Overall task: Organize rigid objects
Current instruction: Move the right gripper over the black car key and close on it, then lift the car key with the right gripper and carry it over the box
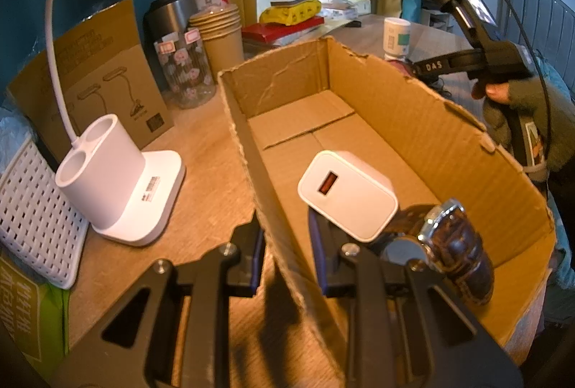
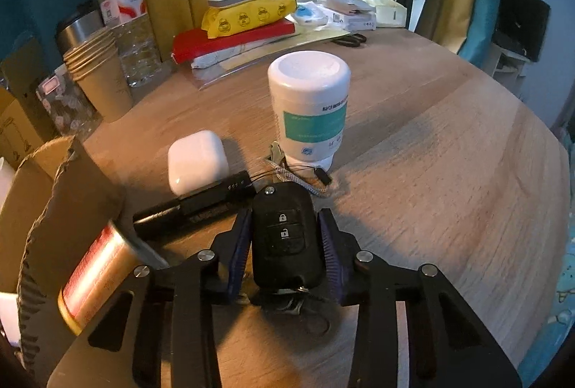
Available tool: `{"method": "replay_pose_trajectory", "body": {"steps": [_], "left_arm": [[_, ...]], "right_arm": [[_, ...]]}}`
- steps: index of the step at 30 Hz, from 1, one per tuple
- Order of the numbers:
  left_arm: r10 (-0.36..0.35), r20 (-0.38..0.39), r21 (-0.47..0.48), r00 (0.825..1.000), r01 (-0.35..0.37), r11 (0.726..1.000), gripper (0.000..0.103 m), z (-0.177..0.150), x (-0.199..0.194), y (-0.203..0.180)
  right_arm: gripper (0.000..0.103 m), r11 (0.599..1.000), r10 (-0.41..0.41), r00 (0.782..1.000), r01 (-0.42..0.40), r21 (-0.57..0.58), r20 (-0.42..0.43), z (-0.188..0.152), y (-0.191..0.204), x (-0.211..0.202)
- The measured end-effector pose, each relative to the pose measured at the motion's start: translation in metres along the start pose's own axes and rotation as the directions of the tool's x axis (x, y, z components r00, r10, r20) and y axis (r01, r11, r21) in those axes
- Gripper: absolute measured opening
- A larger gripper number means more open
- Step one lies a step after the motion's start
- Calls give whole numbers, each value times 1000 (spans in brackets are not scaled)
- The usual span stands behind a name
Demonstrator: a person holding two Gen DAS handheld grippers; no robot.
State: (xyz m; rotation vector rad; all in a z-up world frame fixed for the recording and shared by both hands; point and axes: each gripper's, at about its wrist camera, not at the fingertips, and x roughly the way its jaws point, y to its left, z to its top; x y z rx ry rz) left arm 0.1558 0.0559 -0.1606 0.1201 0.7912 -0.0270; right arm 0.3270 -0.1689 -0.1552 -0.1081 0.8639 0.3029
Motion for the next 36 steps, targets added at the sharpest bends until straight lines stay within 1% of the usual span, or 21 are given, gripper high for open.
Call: {"method": "replay_pose_trajectory", "body": {"steps": [2, 9, 16, 22, 36], "left_arm": [[0, 0, 0, 1000, 0, 1000, 24, 0, 0, 0], [-2, -2, -1, 1000, 2, 1000, 24, 0, 0, 2], [-2, -1, -1, 1000, 2, 1000, 24, 0, 0, 2], [-1, -1, -1, 1000, 1, 1000, 24, 1, 1, 2], [-1, -2, 0, 1000, 1, 1000, 24, 1, 1, 2]], "right_arm": [[39, 1000, -13, 1000, 13, -8, 10, -4, 2, -5], [39, 1000, -9, 1000, 9, 11, 23, -17, 1, -29], [39, 999, -43, 996, 42, 14, 82, -22, -1, -67], [39, 999, -51, 991, 51, 7, 122, -26, 1, -95], [38, 998, -57, 984, 57, 3, 171, -34, 5, -135]]}}
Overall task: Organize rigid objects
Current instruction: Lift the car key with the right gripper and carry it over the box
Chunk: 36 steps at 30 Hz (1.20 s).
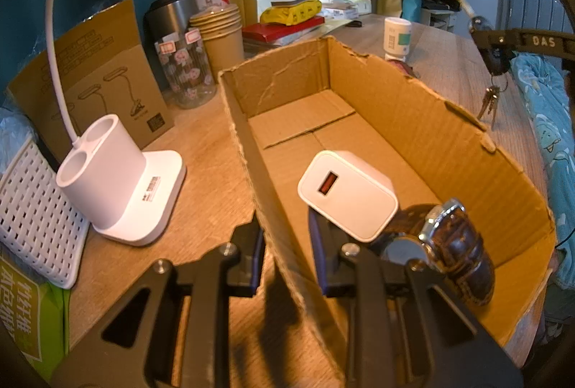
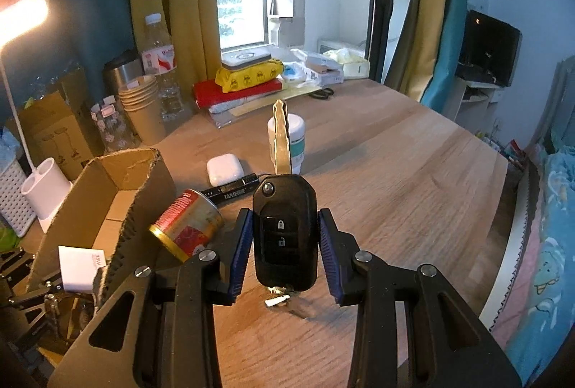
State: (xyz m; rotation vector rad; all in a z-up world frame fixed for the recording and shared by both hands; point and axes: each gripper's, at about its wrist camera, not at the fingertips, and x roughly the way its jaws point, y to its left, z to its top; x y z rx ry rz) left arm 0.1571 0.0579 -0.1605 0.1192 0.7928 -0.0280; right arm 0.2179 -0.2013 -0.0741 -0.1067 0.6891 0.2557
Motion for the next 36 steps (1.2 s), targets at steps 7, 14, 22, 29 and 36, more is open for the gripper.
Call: {"method": "replay_pose_trajectory", "body": {"steps": [7, 14, 22, 29, 36], "left_arm": [[0, 0, 0, 1000, 0, 1000, 24, 0, 0, 0], [0, 0, 0, 1000, 0, 1000, 24, 0, 0, 0], [0, 0, 0, 1000, 0, 1000, 24, 0, 0, 0], [0, 0, 0, 1000, 0, 1000, 24, 0, 0, 0], [0, 0, 0, 1000, 0, 1000, 24, 0, 0, 0]], "right_arm": [[37, 1000, -2, 1000, 3, -9, 25, 1, 7, -15], [35, 1000, 0, 999, 1, -19, 42, 1, 13, -27], [35, 999, 26, 998, -25, -30, 62, 2, 23, -40], [35, 997, 61, 994, -56, -51, 93, 8, 37, -57], [35, 992, 112, 986, -103, -77, 122, 14, 55, -73]]}}
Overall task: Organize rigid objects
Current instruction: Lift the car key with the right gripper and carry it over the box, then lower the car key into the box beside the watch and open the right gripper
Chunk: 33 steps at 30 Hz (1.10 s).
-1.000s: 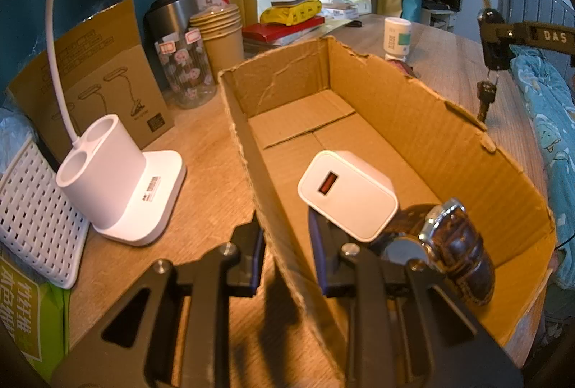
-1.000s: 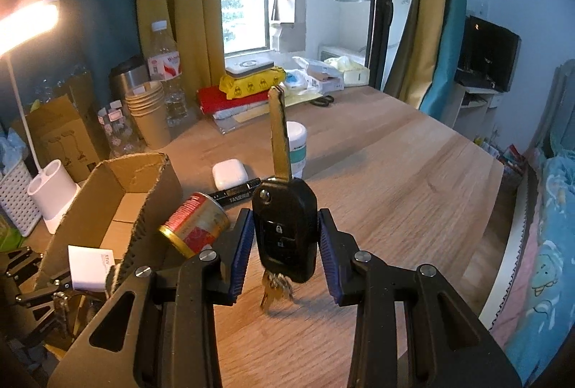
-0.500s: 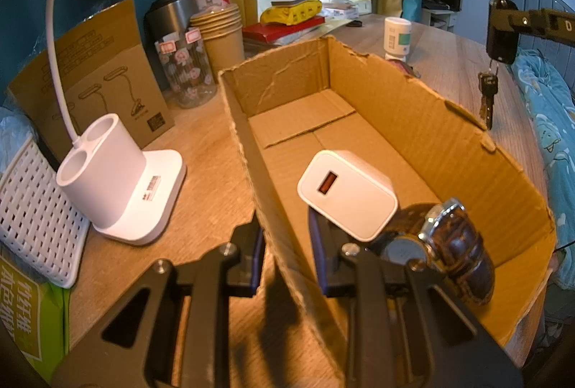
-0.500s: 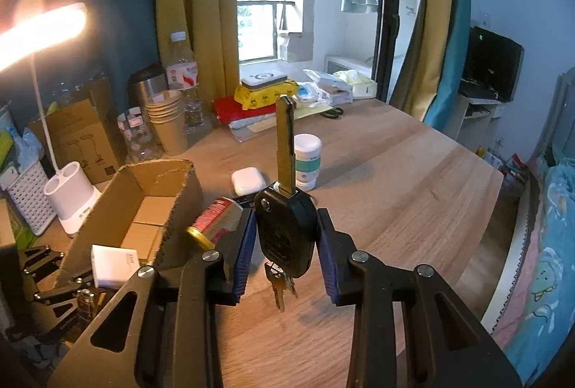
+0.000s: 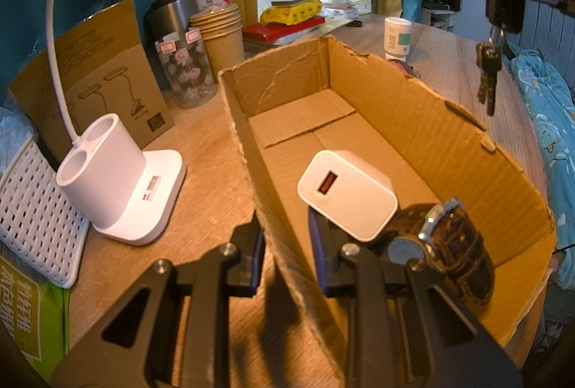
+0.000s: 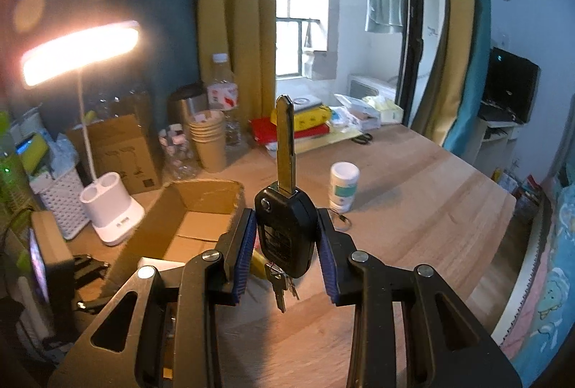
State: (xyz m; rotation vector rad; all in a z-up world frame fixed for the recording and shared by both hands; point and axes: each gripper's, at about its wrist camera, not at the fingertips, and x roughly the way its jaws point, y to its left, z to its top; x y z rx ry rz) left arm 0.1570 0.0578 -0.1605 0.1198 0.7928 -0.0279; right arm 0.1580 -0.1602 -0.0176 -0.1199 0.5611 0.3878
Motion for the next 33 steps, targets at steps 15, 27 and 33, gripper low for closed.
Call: {"method": "replay_pose_trajectory", "body": {"steps": [15, 27, 33], "left_arm": [[0, 0, 0, 1000, 0, 1000, 24, 0, 0, 0], [0, -1, 0, 1000, 0, 1000, 24, 0, 0, 0], [0, -1, 0, 1000, 0, 1000, 24, 0, 0, 0]], "right_arm": [[35, 990, 136, 990, -134, -50, 31, 10, 42, -20], [35, 974, 209, 973, -216, -71, -99, -21, 71, 16], [35, 973, 210, 965, -222, -65, -158, -37, 75, 36]]}}
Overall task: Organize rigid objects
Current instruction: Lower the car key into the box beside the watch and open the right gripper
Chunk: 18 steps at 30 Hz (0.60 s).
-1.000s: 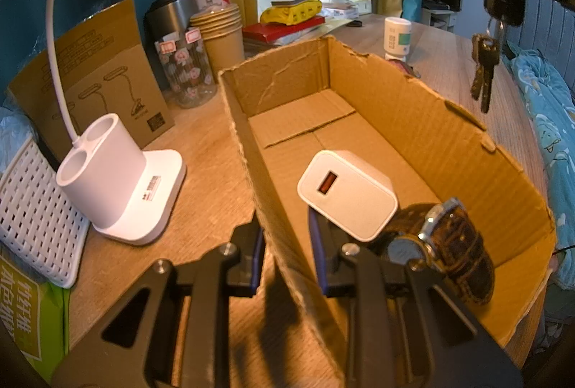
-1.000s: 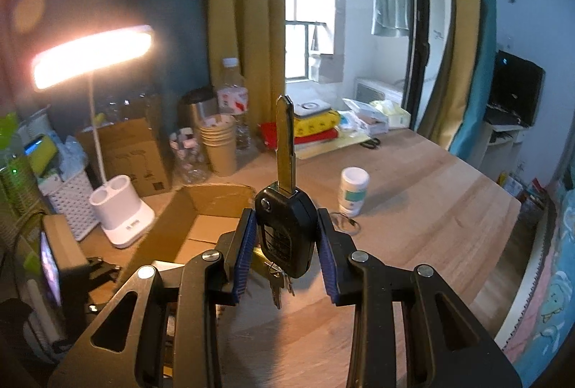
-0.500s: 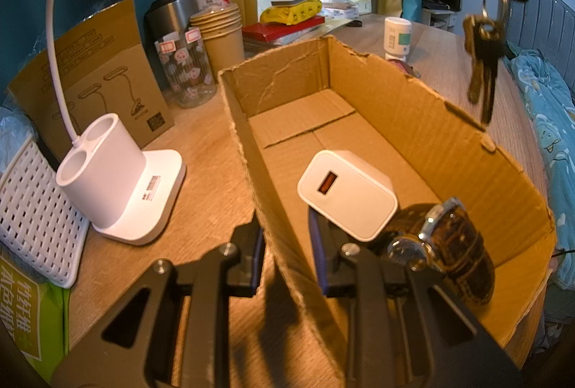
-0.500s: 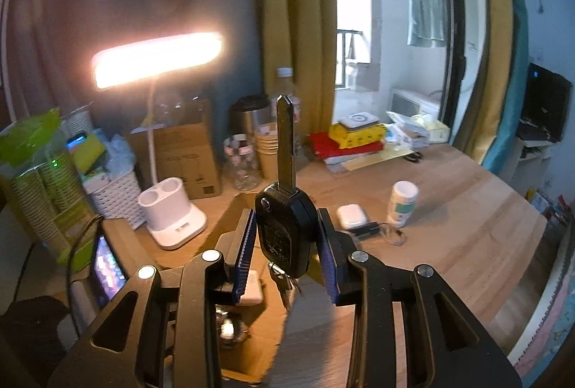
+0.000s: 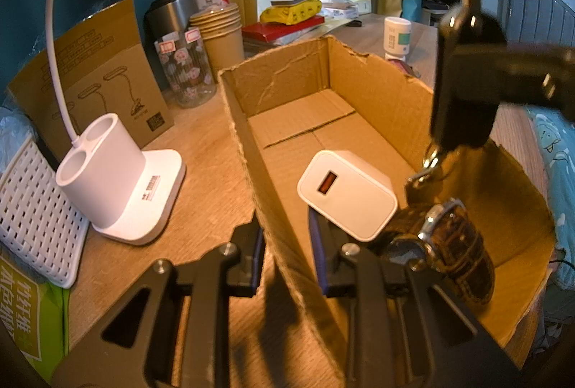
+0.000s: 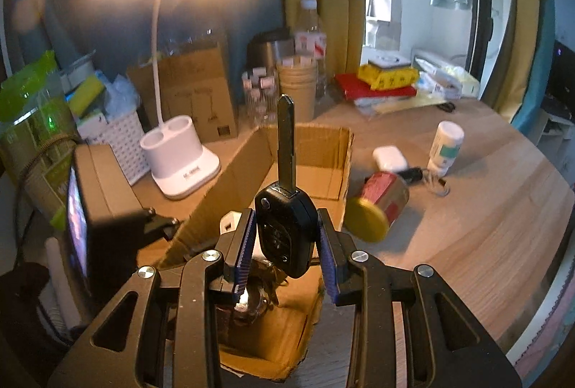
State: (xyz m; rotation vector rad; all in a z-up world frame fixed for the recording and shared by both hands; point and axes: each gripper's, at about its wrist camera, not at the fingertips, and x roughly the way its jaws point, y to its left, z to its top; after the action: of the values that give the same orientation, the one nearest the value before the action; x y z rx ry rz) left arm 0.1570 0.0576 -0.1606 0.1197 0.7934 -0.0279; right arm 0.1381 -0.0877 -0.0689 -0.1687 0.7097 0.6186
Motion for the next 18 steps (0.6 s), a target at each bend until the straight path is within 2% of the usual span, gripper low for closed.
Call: {"method": "replay_pose_trajectory", "body": {"steps": [4, 6, 18], "left_arm": [[0, 0, 0, 1000, 0, 1000, 24, 0, 0, 0], [0, 0, 0, 1000, 0, 1000, 24, 0, 0, 0], [-5, -6, -2, 1000, 5, 1000, 24, -1, 1, 1]], "right_arm": [[34, 1000, -9, 1000, 8, -2, -23, -5, -2, 7], [26, 1000, -15, 999, 15, -5, -36, -6, -3, 12], [25, 1000, -19, 997, 18, -9, -71, -13, -7, 28]]}}
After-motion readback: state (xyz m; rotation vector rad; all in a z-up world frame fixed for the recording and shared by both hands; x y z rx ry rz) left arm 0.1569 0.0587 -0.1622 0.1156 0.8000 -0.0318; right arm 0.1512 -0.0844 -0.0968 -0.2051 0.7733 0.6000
